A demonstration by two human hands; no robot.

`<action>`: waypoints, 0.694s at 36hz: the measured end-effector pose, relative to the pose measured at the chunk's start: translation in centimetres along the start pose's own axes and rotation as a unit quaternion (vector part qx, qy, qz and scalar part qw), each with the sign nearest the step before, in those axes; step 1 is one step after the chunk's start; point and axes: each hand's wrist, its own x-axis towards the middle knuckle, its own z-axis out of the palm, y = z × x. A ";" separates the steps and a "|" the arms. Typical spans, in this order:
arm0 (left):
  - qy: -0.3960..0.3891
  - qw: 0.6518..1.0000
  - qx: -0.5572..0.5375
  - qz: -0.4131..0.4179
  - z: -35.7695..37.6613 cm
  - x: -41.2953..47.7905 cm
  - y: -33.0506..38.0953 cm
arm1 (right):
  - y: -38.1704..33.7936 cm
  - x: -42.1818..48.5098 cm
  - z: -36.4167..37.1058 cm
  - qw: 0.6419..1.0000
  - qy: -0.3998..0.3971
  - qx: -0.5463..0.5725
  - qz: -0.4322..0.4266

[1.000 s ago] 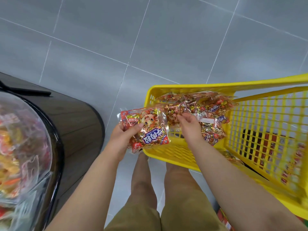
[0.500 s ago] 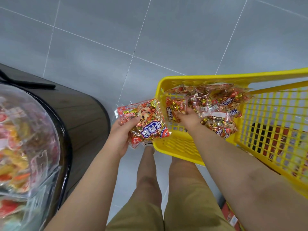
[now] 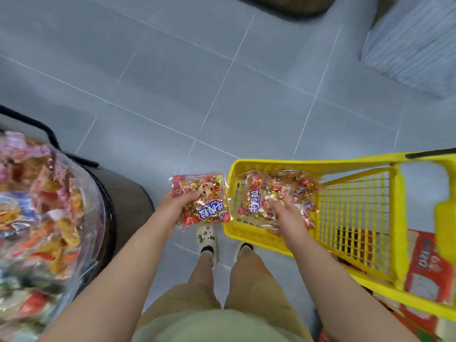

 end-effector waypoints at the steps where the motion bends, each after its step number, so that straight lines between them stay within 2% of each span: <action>1: 0.005 1.000 -0.005 0.006 -0.5 -0.7 0.2 | -0.5 -0.8 0.3 1.000 -0.004 -0.003 -0.015; 7: 0.049 0.997 -0.043 0.042 -4.3 -5.5 -0.3 | -3.8 -5.2 3.7 0.997 -0.021 -0.017 -0.070; 12: 0.121 0.981 -0.124 0.083 -7.4 -9.8 -3.0 | -6.2 -7.8 7.4 0.984 -0.147 -0.002 -0.100; 19: 0.222 0.928 -0.275 0.114 -10.2 -16.1 -9.1 | -6.5 -10.8 12.4 0.939 -0.328 -0.066 -0.075; 25: 0.328 0.866 -0.362 0.101 -11.8 -20.8 -15.9 | -3.5 -14.1 17.1 0.913 -0.377 -0.148 -0.048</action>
